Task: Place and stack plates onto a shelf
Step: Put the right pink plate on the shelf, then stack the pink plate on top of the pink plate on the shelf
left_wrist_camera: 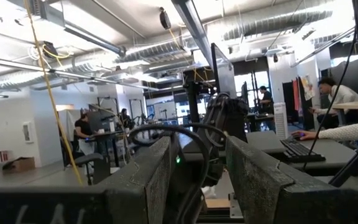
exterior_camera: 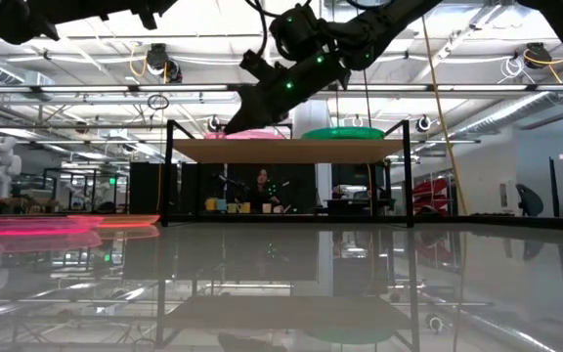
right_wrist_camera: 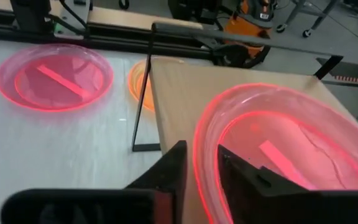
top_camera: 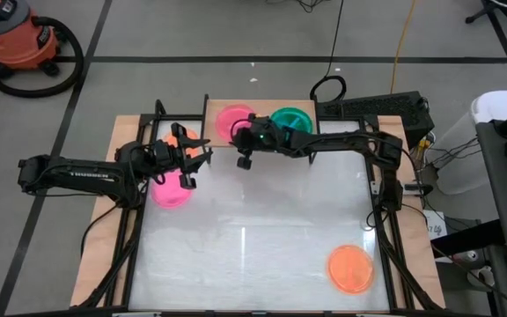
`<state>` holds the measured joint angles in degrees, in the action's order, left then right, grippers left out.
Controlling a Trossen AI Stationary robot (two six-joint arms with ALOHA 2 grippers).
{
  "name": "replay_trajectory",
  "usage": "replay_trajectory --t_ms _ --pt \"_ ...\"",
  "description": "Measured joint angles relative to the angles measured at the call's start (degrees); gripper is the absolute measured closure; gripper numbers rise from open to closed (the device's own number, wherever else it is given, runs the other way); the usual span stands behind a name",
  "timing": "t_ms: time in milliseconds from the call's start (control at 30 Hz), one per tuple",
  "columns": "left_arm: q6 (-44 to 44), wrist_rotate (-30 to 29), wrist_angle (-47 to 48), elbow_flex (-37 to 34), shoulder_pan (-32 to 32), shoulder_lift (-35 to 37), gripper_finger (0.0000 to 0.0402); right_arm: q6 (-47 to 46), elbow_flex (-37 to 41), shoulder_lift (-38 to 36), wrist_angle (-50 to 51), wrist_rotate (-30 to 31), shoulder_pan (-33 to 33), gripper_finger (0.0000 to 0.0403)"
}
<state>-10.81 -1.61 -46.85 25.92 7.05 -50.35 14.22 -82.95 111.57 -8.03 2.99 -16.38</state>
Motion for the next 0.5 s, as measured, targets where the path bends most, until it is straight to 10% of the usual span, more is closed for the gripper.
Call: replay_trajectory --t_ms 500 --pt "0.90 0.00 0.31 0.00 0.00 0.00 0.0241 0.15 0.05 -8.42 4.94 -0.05 3.09 0.0250"
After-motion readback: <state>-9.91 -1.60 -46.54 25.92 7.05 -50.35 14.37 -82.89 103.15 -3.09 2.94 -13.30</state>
